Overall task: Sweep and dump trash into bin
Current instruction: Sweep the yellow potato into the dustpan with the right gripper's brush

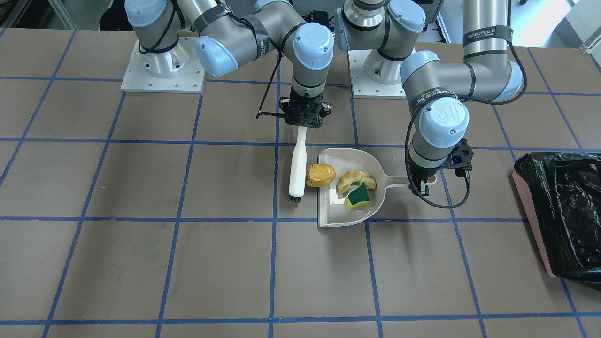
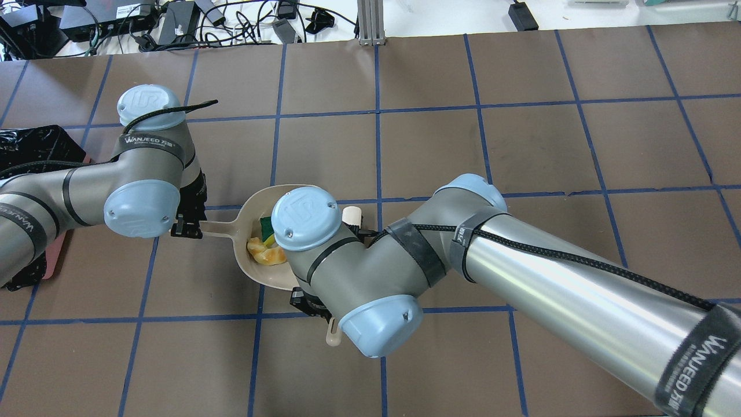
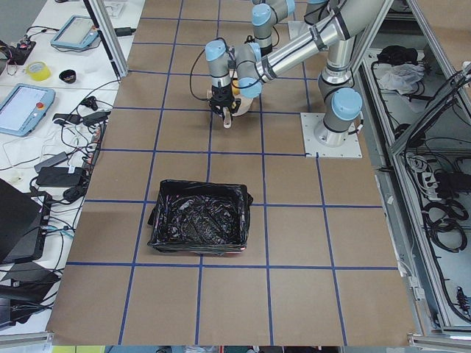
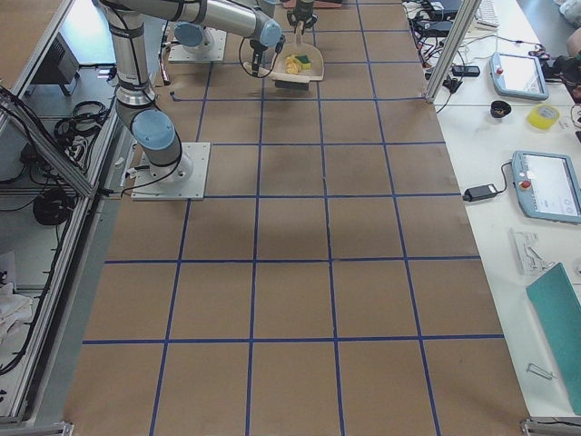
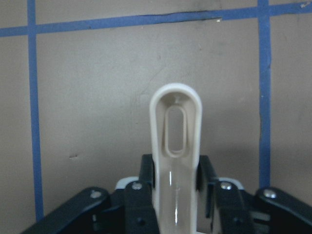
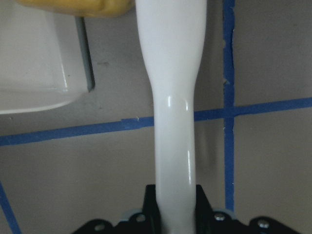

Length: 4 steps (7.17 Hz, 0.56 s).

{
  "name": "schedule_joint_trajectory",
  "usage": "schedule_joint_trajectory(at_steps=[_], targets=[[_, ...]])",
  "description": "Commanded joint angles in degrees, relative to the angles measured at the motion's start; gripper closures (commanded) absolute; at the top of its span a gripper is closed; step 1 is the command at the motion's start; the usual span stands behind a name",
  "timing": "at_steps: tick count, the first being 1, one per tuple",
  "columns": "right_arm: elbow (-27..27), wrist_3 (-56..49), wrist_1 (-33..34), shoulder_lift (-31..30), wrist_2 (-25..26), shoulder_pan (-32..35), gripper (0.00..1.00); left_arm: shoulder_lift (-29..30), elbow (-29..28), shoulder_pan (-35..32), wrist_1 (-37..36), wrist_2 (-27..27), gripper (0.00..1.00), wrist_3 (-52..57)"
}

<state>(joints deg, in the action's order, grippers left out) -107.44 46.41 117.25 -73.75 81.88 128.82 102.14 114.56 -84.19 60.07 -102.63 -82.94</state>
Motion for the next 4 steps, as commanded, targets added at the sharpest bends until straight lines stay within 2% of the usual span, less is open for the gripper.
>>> schedule_joint_trajectory(at_steps=[1,3,4], targets=[[0.7,2.4,6.4,2.4,-3.9,0.2,1.0,0.6,-0.6,-2.3,-0.7,1.7,1.0,-0.5],[1.3,3.4,12.6,4.8,-10.7,0.4,1.0,1.0,-1.7,-2.7,-0.6,4.4,1.0,0.1],[2.7,3.3,11.1,4.4,-9.9,0.3,1.0,1.0,-1.9,-2.7,-0.6,6.1,1.0,1.5]])
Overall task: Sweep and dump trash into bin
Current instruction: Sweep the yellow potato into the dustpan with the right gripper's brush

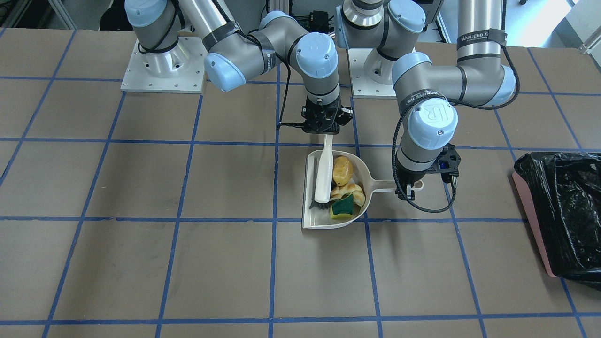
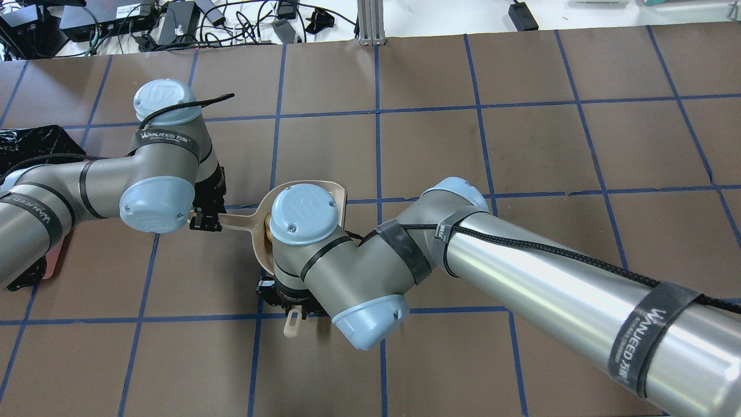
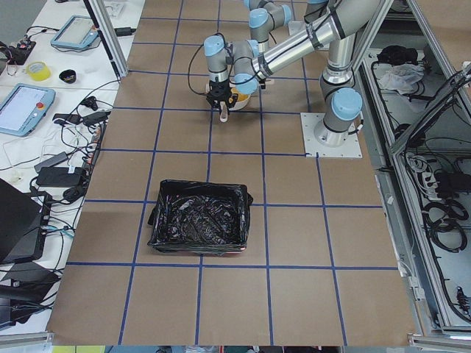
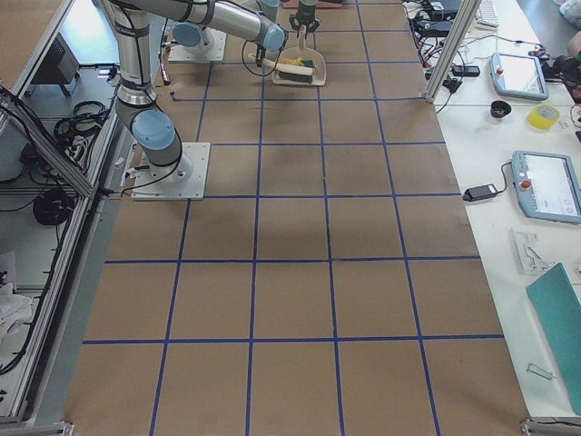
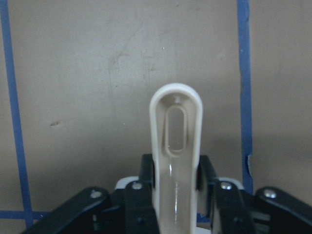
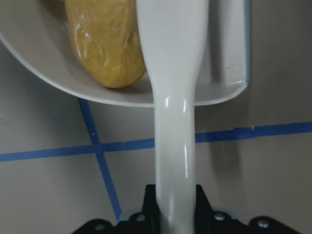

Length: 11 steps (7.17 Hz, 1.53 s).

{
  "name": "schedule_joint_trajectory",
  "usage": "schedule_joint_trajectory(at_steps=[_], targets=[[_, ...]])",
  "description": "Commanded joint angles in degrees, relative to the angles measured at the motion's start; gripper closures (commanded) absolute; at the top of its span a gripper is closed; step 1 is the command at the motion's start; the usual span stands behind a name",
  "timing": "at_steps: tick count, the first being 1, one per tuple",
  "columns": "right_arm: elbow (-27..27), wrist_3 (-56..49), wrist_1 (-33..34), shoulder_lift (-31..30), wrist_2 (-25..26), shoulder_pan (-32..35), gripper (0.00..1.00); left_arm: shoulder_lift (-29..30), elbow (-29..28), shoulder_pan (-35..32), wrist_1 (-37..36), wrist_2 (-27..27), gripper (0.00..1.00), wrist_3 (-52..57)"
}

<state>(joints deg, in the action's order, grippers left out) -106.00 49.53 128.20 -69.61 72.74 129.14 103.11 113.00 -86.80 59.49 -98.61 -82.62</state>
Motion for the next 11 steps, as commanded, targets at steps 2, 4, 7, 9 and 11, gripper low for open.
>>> schedule_joint_trajectory(at_steps=[2,4,7,9,11], targets=[[5.2,-0.6,-8.3,0.2,5.1,-0.5,1.0,0.8,-1.0,-0.1,1.2,5.5,1.0,4.5],[9.5,-0.6,-18.7,-1.5,5.4,-1.1,1.0,1.8,-1.1,0.0,1.3,5.5,1.0,6.4],[9.1,-2.8,-27.9,-7.9,6.3,-5.3,1.0,2.3,-5.5,1.2,5.3,8.1,1.0,9.0],[7.6,-12.6,-30.4,-8.7,8.8,-12.8,1.0,2.4,-13.9,3.8,14.8,9.2,1.0,11.7],[6.9,-23.9,-30.0,-9.6,11.5,-24.8,1.0,2.4,-15.6,8.6,15.5,9.4,1.0,16.7]])
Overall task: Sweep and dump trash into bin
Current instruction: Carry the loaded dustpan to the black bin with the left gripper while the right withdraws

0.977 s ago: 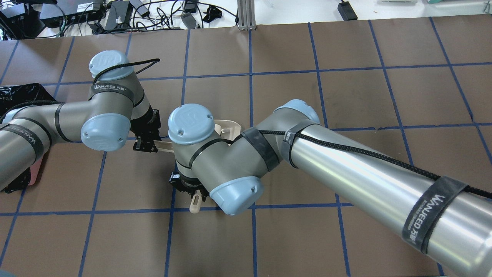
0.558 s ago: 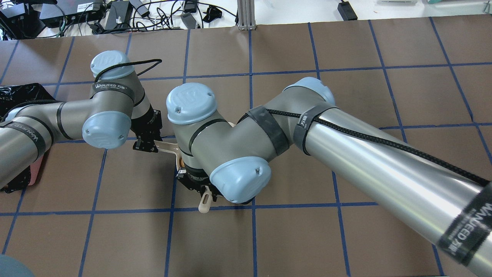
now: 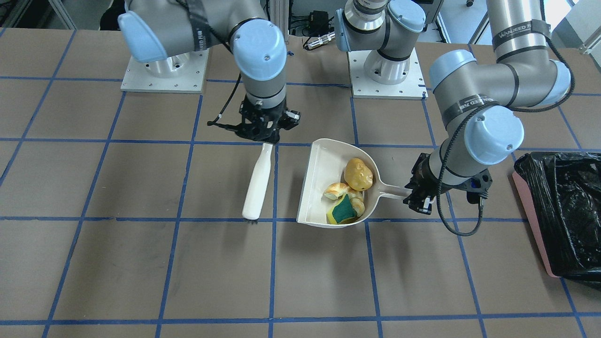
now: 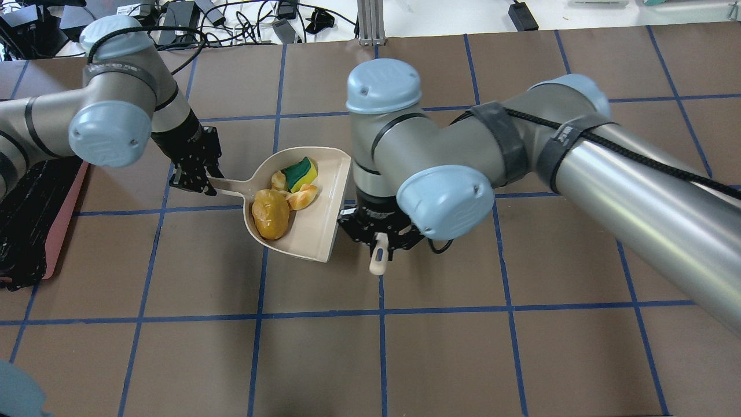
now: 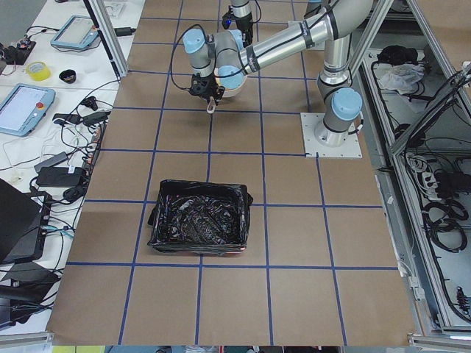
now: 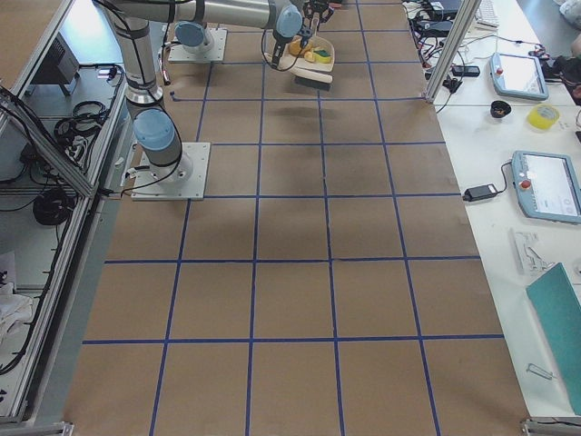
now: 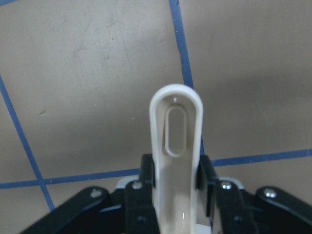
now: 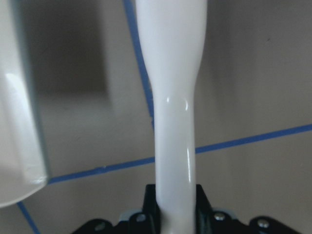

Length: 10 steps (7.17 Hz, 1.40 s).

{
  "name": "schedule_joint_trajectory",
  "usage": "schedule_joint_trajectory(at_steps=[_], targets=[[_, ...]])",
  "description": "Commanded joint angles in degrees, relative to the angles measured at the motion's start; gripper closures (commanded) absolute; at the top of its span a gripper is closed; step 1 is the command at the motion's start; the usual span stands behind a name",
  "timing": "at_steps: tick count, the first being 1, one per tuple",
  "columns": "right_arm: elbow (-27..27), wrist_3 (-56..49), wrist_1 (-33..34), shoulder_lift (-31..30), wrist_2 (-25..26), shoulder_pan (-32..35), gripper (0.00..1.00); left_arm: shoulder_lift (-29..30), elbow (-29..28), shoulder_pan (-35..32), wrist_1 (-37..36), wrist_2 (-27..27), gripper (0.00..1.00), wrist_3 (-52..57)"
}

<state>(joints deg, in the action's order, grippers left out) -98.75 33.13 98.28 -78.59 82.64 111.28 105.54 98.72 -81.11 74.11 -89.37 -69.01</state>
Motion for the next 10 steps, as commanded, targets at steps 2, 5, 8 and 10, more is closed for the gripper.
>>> schedule_joint_trajectory(at_steps=[2,5,8,10], targets=[[0.0,-20.8,0.2,-0.2,4.9,-16.3,1.0,0.5,-4.4,6.9,0.8,0.2,1.0,6.3],[-0.4,-33.0,4.4,0.8,10.3,-22.0,1.0,3.4,-8.9,12.3,1.0,-0.3,1.0,10.5],[-0.2,-46.3,4.9,2.6,10.2,-32.2,1.0,6.7,-16.4,22.3,8.7,-0.8,1.0,14.5],[-0.4,-45.3,9.4,4.0,12.0,-34.2,1.0,9.8,-24.8,26.6,11.2,-2.7,1.0,16.5]])
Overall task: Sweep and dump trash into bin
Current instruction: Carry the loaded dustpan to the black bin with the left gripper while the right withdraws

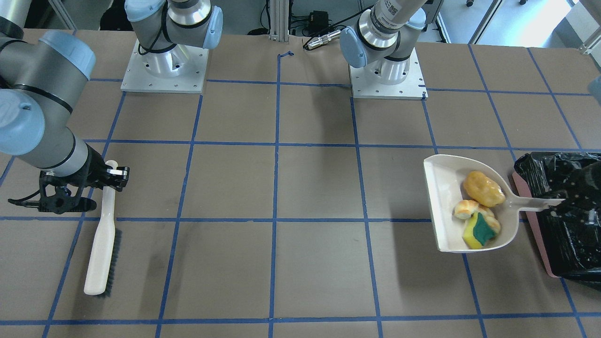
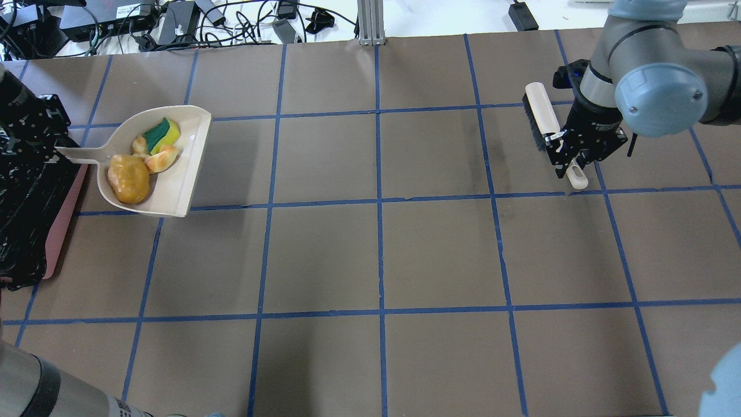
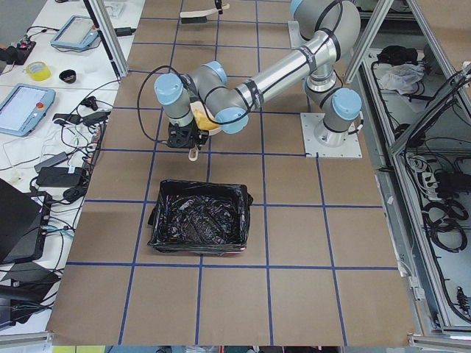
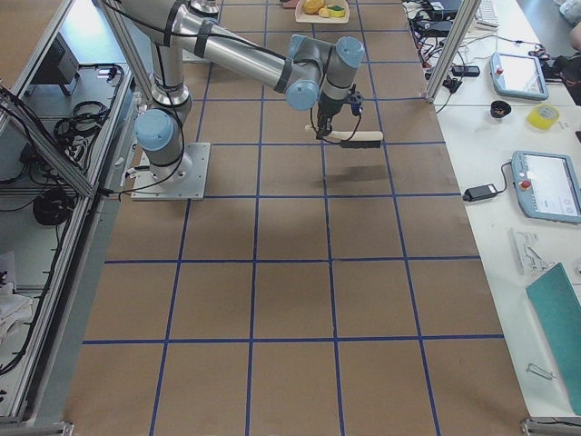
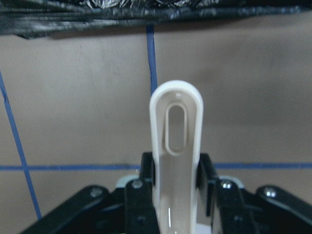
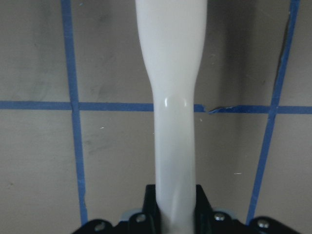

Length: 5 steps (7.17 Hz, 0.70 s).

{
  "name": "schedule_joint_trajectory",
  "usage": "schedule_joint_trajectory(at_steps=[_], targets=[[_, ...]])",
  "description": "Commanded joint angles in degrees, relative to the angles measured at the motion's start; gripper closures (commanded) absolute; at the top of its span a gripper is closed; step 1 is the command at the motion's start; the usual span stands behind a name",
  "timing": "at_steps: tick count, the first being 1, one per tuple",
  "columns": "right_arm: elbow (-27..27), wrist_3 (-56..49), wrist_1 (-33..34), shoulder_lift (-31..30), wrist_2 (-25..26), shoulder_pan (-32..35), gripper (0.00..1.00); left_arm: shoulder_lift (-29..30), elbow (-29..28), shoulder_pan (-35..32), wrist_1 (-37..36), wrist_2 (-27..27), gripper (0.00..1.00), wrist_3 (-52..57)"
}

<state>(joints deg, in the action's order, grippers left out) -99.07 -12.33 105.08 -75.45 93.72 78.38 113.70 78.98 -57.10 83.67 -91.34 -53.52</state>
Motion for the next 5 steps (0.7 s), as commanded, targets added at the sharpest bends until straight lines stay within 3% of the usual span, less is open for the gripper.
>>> schedule_joint_trajectory(at_steps=[1,5], targets=[[-0.2,-1.0,2.7,1.7,0.8,-3.5,1.0,3.5,-10.5,4.6,4.1,-0.6,1.0,1.7],[0.0,-5.1,5.5,5.1,0.1,-8.4,1.0,11.4,-26.6,11.6,10.7,-0.7,1.0,5.0]])
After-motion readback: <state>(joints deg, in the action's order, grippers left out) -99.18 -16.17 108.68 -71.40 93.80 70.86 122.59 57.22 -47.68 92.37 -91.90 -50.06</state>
